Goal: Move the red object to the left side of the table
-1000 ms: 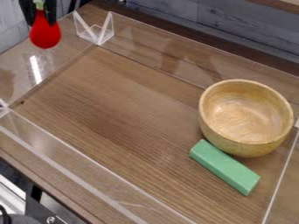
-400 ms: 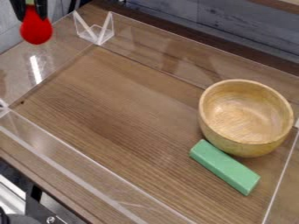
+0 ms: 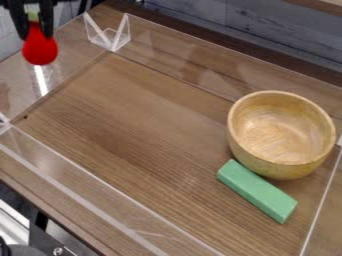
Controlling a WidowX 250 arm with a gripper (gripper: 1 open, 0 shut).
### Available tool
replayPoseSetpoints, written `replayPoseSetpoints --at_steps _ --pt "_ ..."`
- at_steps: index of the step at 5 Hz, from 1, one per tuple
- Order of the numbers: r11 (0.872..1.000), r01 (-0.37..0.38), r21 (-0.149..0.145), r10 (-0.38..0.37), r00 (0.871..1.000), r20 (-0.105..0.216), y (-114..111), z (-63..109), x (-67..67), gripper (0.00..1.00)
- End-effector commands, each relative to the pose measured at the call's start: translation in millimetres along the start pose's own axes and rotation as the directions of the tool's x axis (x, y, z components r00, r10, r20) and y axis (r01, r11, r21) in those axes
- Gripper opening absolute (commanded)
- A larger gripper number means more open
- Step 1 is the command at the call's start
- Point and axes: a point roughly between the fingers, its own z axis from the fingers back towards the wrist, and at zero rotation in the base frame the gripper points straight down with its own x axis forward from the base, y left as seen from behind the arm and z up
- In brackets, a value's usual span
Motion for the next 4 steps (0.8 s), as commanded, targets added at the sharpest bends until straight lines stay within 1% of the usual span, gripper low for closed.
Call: replayPoseSetpoints --at_steps 1,2,3,4 --pt "1.0 0.001 0.003 -0.001 0.998 0.063 -3.4 4.6 -2.1 0.0" --pt "1.0 0.013 0.011 -0.014 0.997 0.071 -9.3 6.7 -6.4 1.0" --pt "0.999 0.03 0.018 -0.032 0.996 0.078 -15.2 10.8 -11.3 1.0" --pt "0.998 0.063 0.029 -0.065 0.995 0.078 -17.8 3.2 -17.0 1.0"
